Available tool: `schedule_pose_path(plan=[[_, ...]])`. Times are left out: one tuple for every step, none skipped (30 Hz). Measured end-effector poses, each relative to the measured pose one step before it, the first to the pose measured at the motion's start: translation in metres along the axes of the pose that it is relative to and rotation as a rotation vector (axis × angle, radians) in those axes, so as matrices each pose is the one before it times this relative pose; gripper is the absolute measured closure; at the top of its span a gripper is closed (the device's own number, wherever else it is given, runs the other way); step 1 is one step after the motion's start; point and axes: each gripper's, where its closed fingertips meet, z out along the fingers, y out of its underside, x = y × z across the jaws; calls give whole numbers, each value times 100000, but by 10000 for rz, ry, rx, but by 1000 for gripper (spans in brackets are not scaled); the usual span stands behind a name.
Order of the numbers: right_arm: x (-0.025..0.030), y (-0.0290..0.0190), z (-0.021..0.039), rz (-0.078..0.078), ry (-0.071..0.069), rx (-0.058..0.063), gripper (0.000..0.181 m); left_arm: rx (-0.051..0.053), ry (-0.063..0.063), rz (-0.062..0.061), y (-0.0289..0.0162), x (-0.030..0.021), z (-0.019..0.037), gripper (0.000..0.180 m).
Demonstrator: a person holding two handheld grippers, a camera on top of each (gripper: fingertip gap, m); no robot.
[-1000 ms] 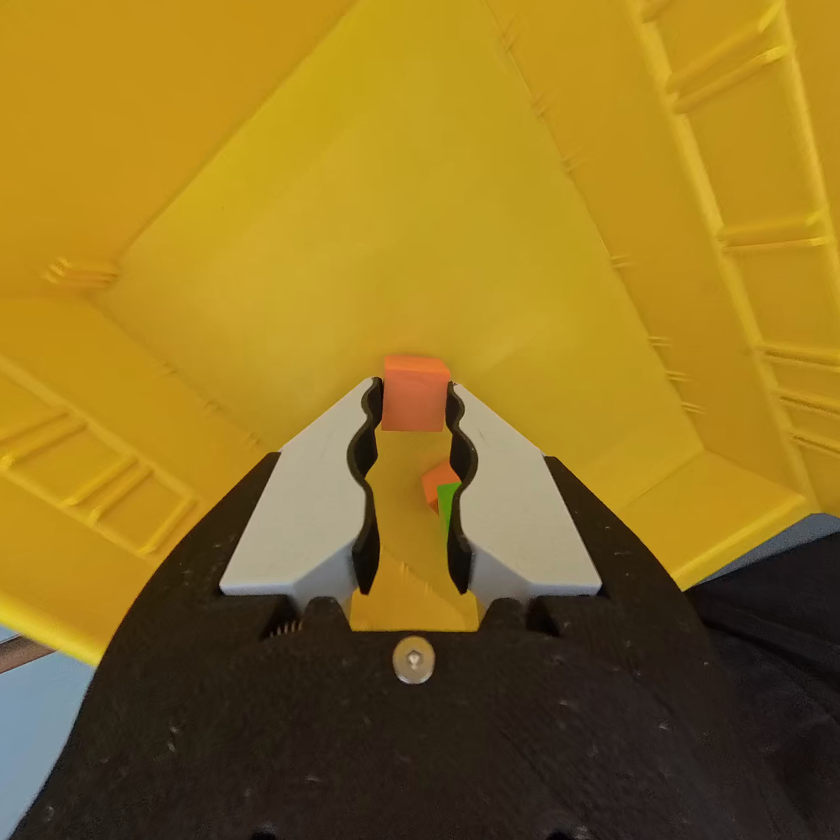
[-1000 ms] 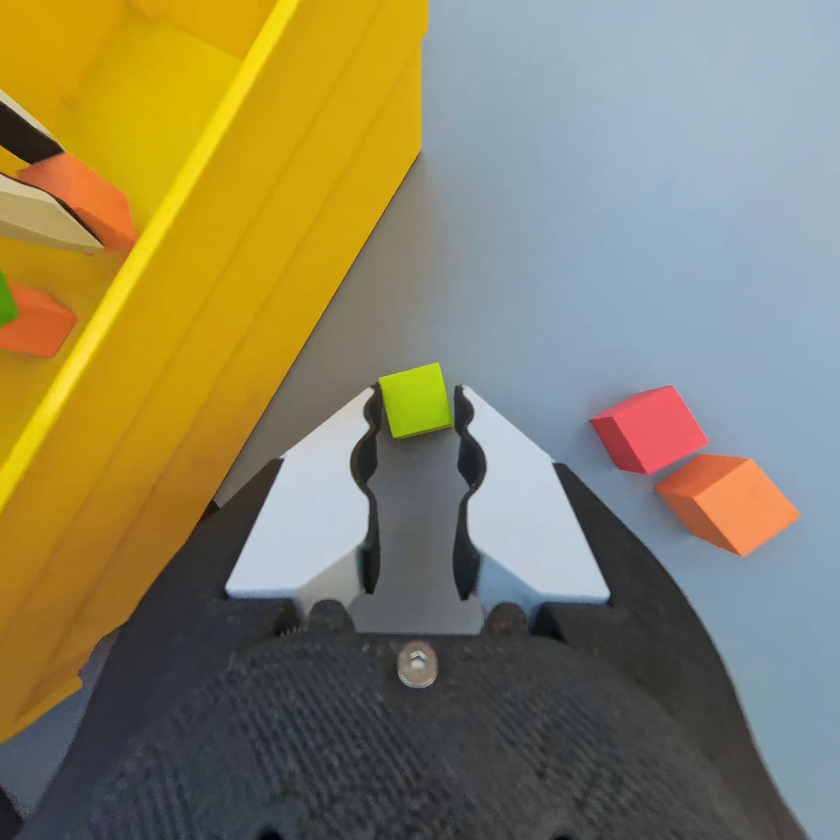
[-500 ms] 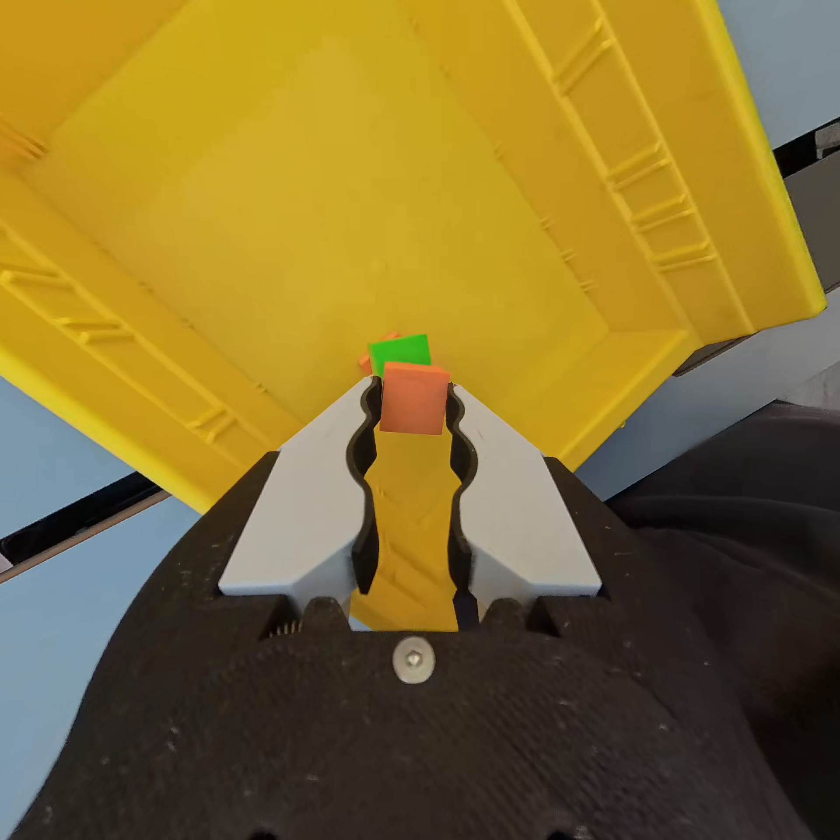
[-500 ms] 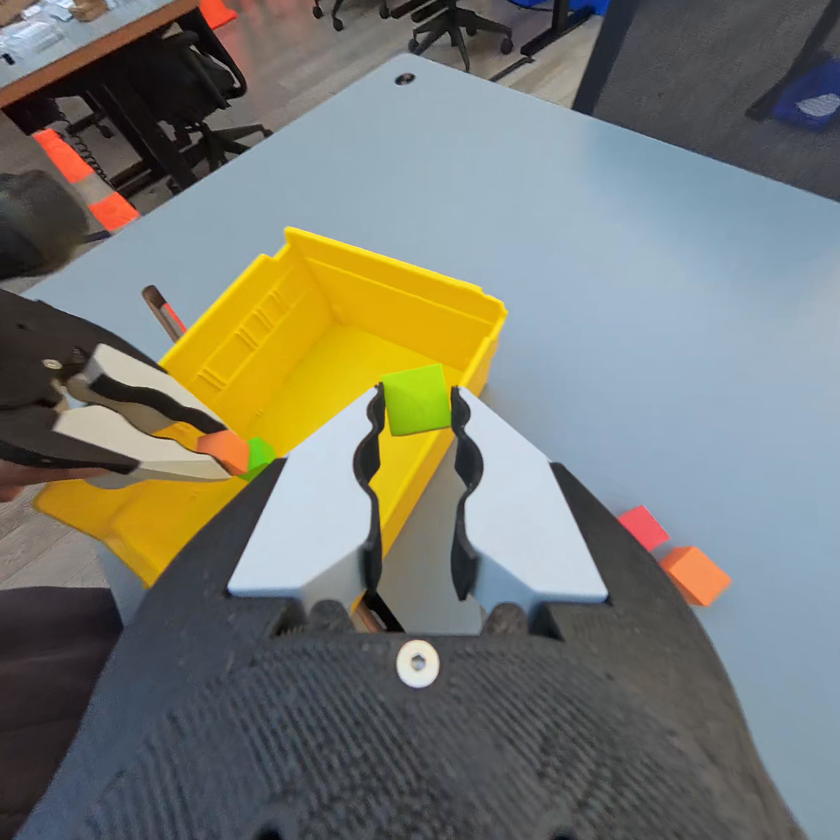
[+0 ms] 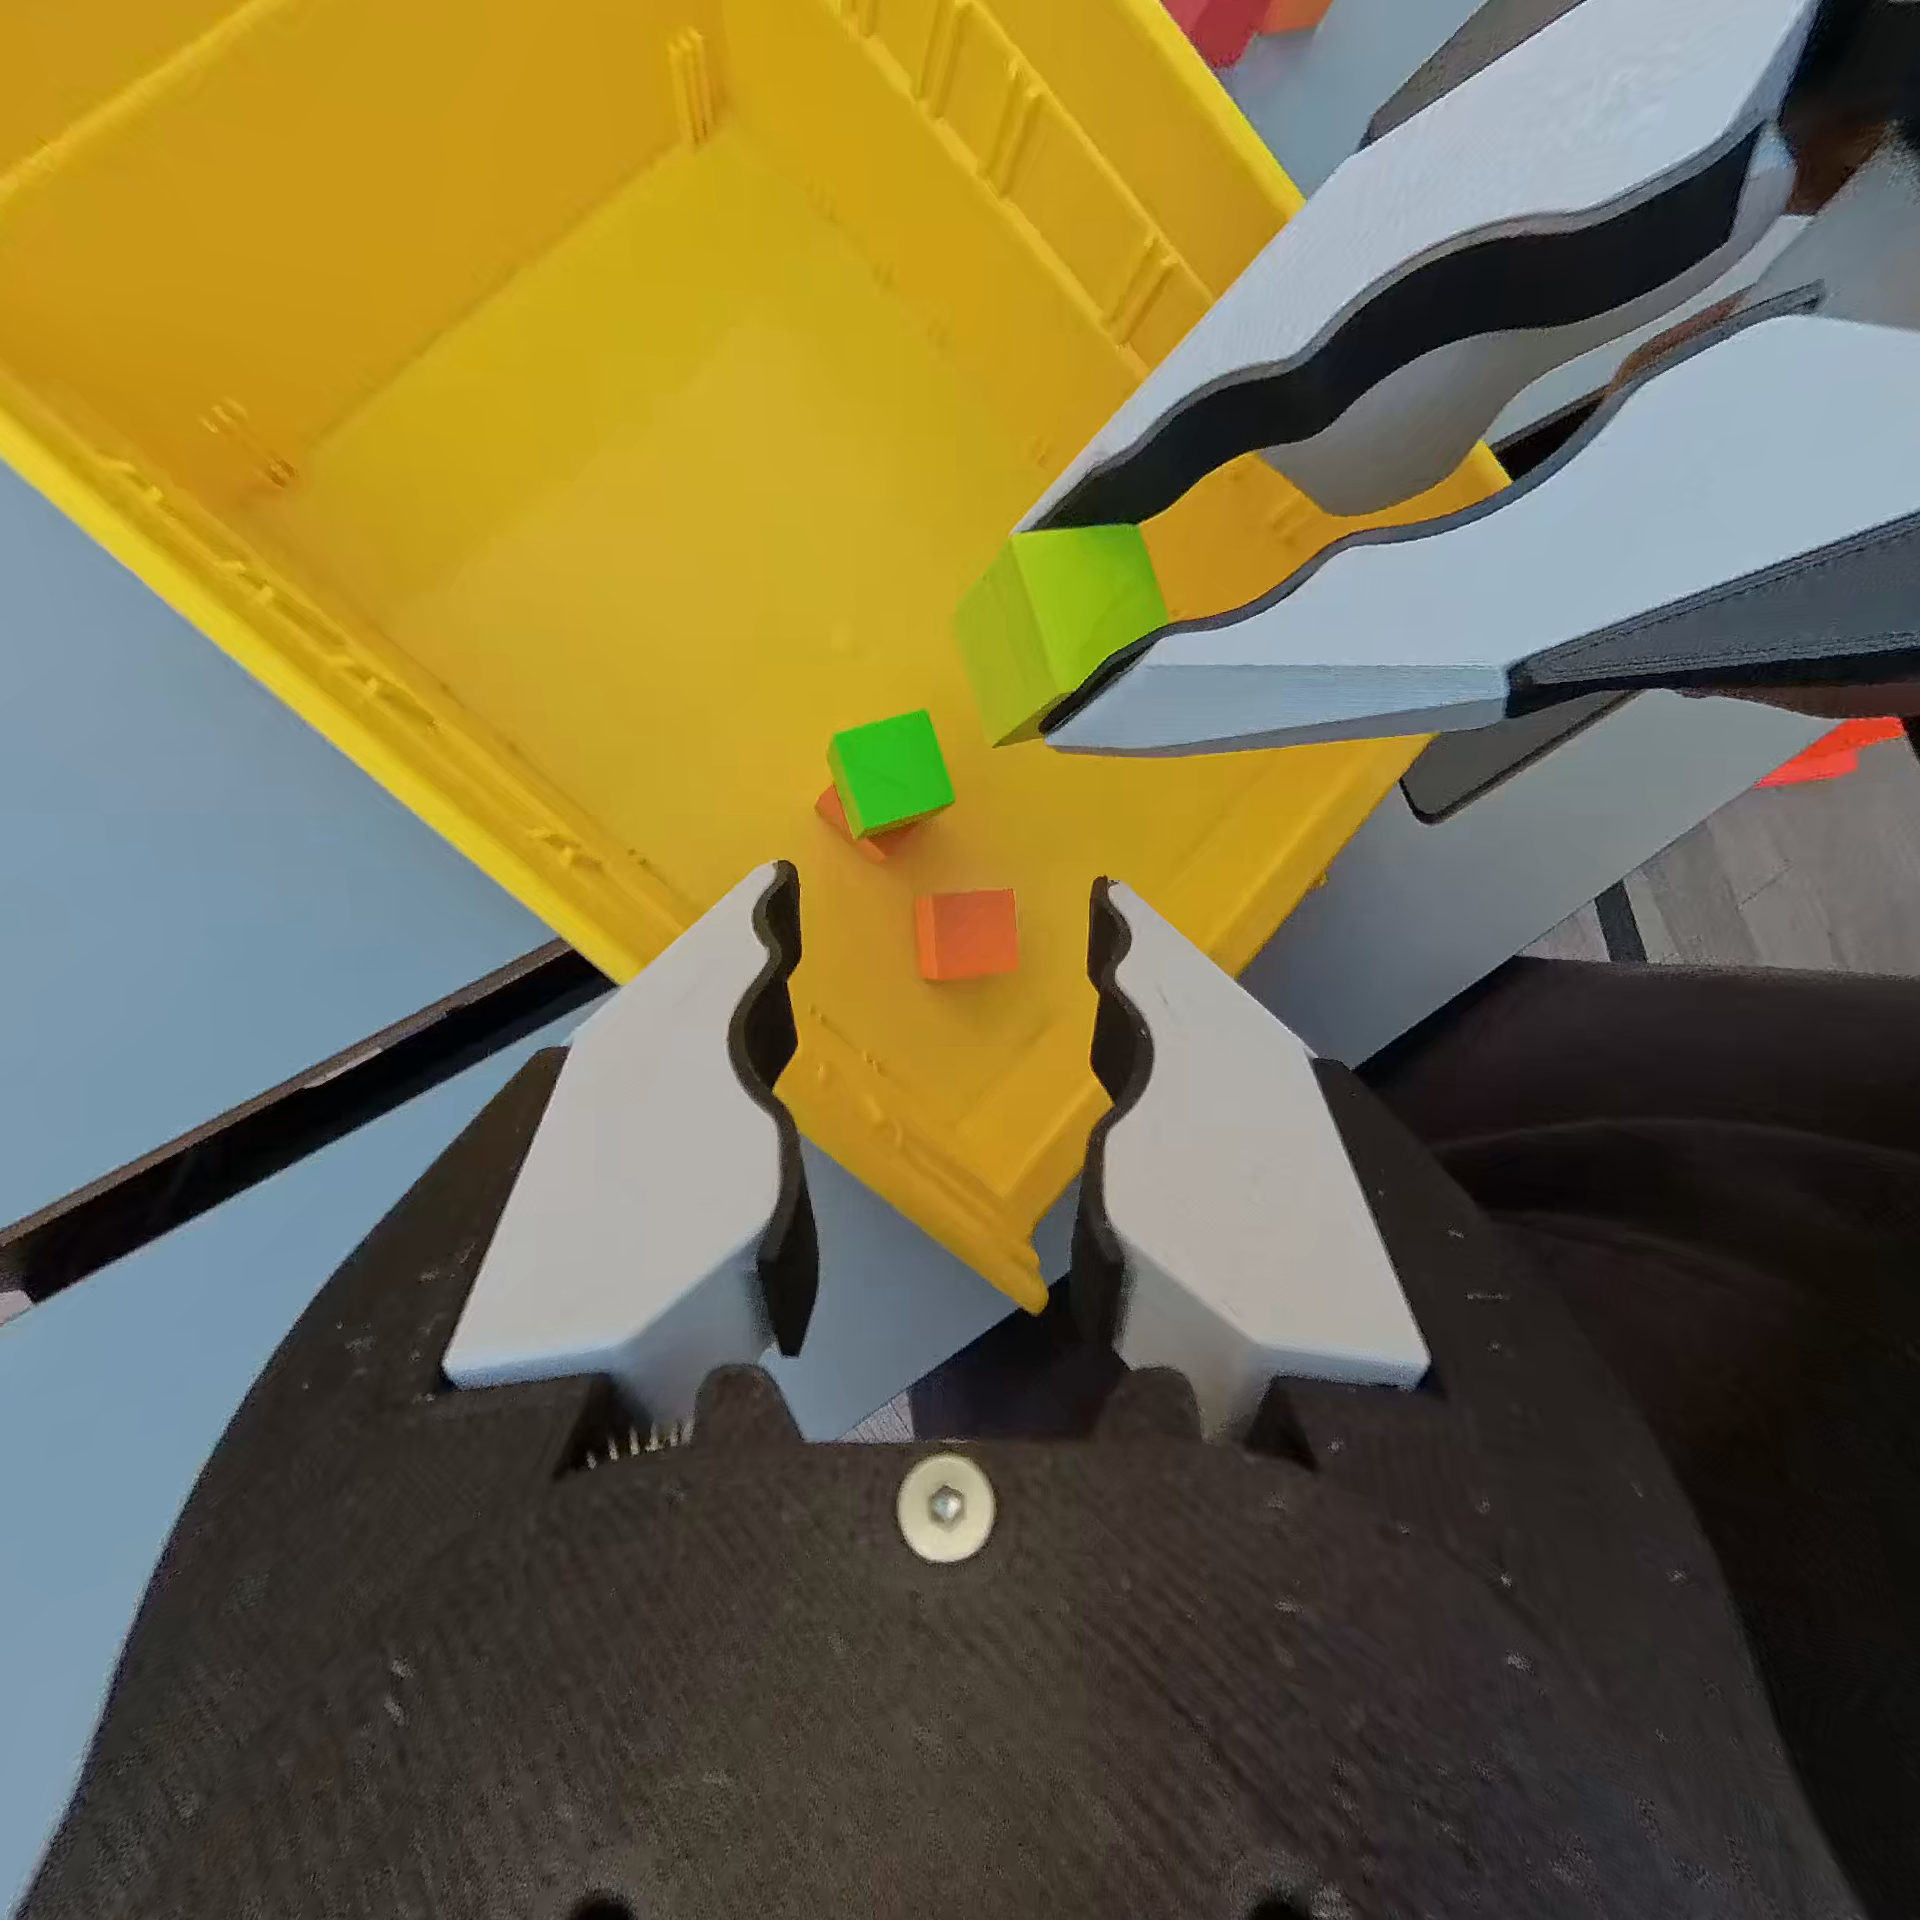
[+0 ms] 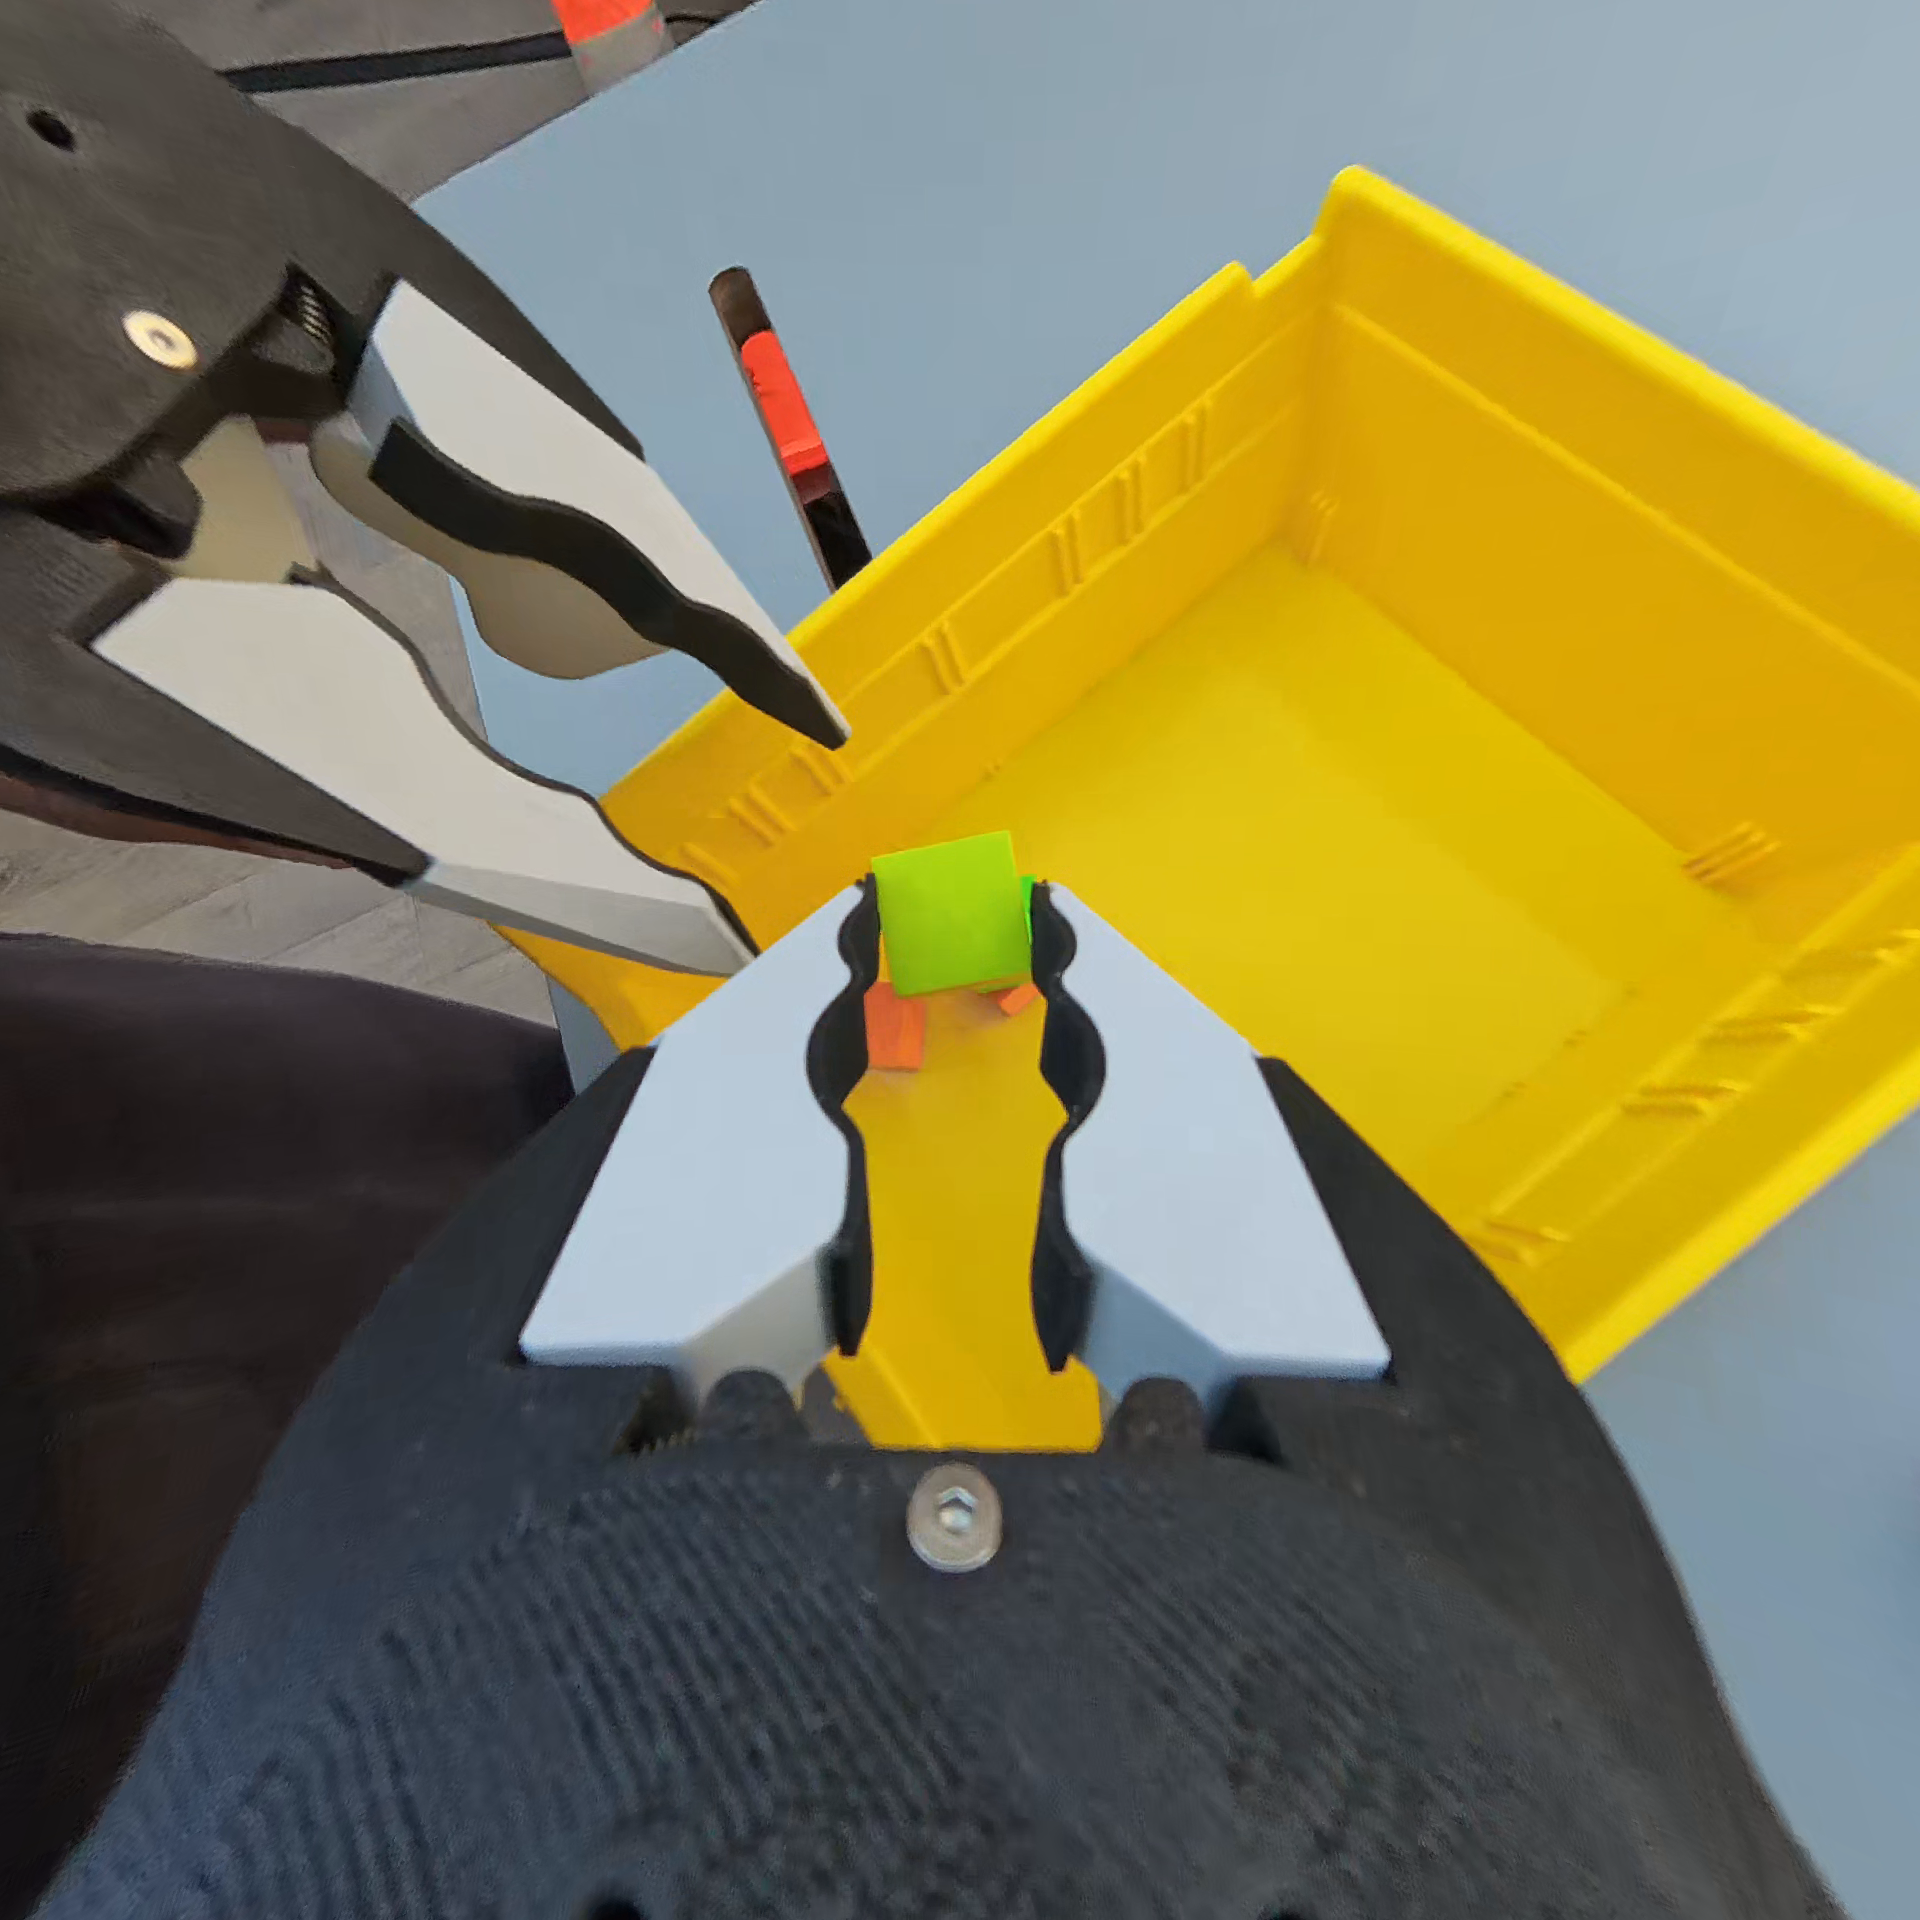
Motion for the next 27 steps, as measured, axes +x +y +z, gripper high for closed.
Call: schedule_pose_path(plan=[[-461, 320, 509, -132, -74, -223, 154, 43, 71, -78, 506, -3, -473, 127], [-380, 346, 502, -146, -21, -232, 154, 32, 11, -107, 524, -108, -390, 127], [-341, 338, 482, -139, -4, -228, 154, 5, -4, -90, 535, -147, -285, 127], [-332, 330, 470, -108, -12, -219, 154, -41, -6, -74, 554, -159, -189, 128], [-383, 344, 481, -48, -63, -219, 153, 0, 80, -54, 407, -22, -154, 132], [-371, 341, 493, 18, -78, -213, 153, 116, 92, -105, 104, 40, -181, 133], [-131, 298, 440, 26, 65, -169, 153, 116, 56, -120, -39, 24, -173, 133], [188, 150, 321, -26, 257, -66, 154, 44, 14, -60, -20, 1, -107, 133], [397, -83, 143, -51, 349, 67, 154, 15, 0, 24, -33, 17, -69, 132], [514, -293, 26, 1, 336, 180, 154, 33, -17, 61, -71, 19, -79, 132], [479, -355, -2, 89, 209, 197, 154, 52, -8, 59, -112, 51, -75, 132], [380, -226, 92, 161, 55, 106, 154, 40, 40, 44, -67, 114, -58, 132], [309, -37, 226, 185, -31, -9, 153, 23, 49, 33, -49, 121, -20, 132], [301, 166, 337, 154, -28, -86, 153, 19, 28, 40, -29, 90, -6, 132], [255, 292, 393, 89, -14, -132, 153, 4, 22, 52, -6, 70, 19, 132], [84, 362, 387, 44, -57, -154, 152, -26, 23, 53, 14, 65, 24, 132], [-76, 284, 222, 43, -79, -120, 143, -34, 4, 51, -2, 17, 28, 132], [-126, 48, -62, 60, -18, -7, 130, -3, -15, 61, -72, -11, -18, 132], [-108, -151, -377, 67, 62, 128, 121, 33, -21, 70, -140, -34, -61, 132], [-146, -205, -596, 56, 76, 188, 119, 50, -37, 51, -185, -86, -88, 132], [-184, -109, -681, 35, 57, 161, 118, 58, -30, 9, -199, -113, -64, 132], [-243, 69, -660, 34, 37, 99, 119, 60, -9, -26, -201, -126, -35, 132], [-302, 305, -547, 82, 12, 8, 121, 46, 3, -43, -182, -123, -2, 132], [-423, 536, -368, 154, -57, -95, 123, 27, 5, -38, -166, -121, 6, 132], [-486, 765, -120, 208, -113, -201, 125, 16, -6, -17, -143, -123, 29, 132], [-358, 899, 151, 199, -62, -292, 127, 2, -17, 7, -138, -108, 33, 132], [-211, 896, 409, 115, -29, -328, 127, 0, -23, 25, -134, -108, 39, 132]])
